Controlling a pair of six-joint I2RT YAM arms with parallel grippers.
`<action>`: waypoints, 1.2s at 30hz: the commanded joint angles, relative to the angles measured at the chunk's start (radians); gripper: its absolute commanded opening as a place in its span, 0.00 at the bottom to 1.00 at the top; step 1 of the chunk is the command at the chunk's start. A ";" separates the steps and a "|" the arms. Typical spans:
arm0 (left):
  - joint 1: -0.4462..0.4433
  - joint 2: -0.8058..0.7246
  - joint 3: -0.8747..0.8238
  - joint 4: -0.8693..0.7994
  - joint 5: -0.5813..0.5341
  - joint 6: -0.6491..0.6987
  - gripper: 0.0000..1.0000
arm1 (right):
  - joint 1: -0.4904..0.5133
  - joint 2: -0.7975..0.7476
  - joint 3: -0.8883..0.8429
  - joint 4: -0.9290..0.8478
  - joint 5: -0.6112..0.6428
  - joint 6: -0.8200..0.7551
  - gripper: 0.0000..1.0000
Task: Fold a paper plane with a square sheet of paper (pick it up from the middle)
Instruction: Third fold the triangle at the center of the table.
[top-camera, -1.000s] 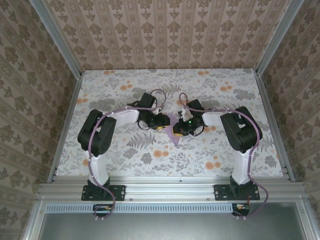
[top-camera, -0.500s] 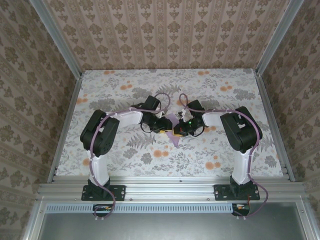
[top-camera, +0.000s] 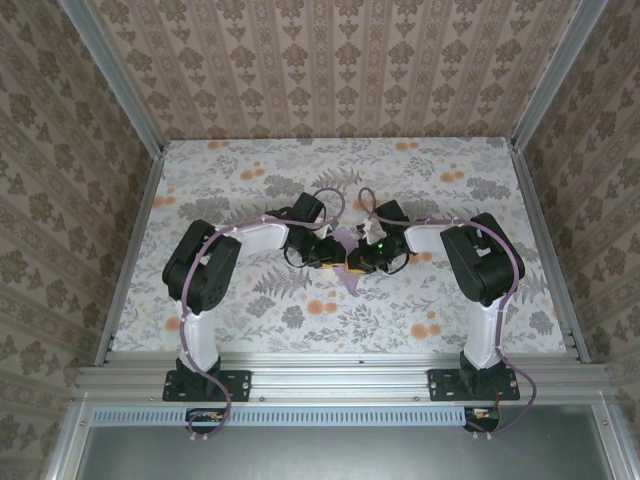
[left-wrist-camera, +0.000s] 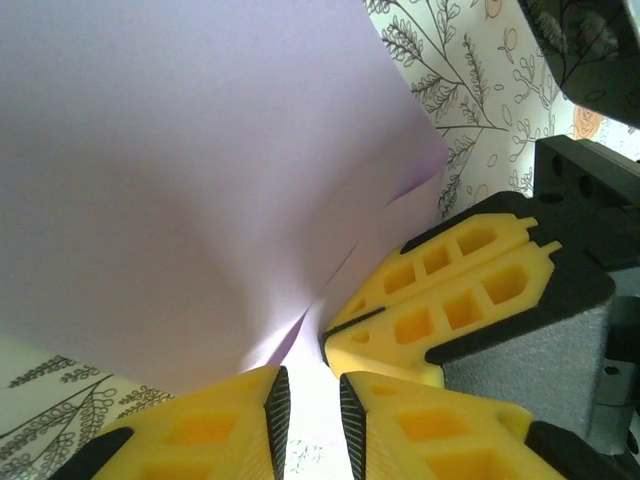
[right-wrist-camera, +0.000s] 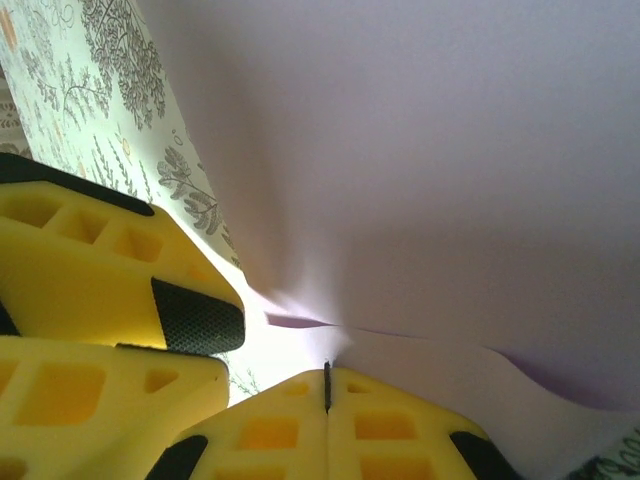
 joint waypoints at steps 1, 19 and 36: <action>-0.003 0.031 0.023 -0.031 -0.016 0.035 0.31 | 0.006 0.007 -0.013 -0.011 -0.033 -0.026 0.01; 0.002 0.081 0.065 -0.107 -0.098 0.090 0.30 | 0.012 -0.002 -0.013 -0.001 -0.060 -0.039 0.00; 0.003 0.081 0.038 -0.065 -0.067 0.069 0.30 | 0.024 0.012 -0.008 0.002 -0.052 -0.033 0.00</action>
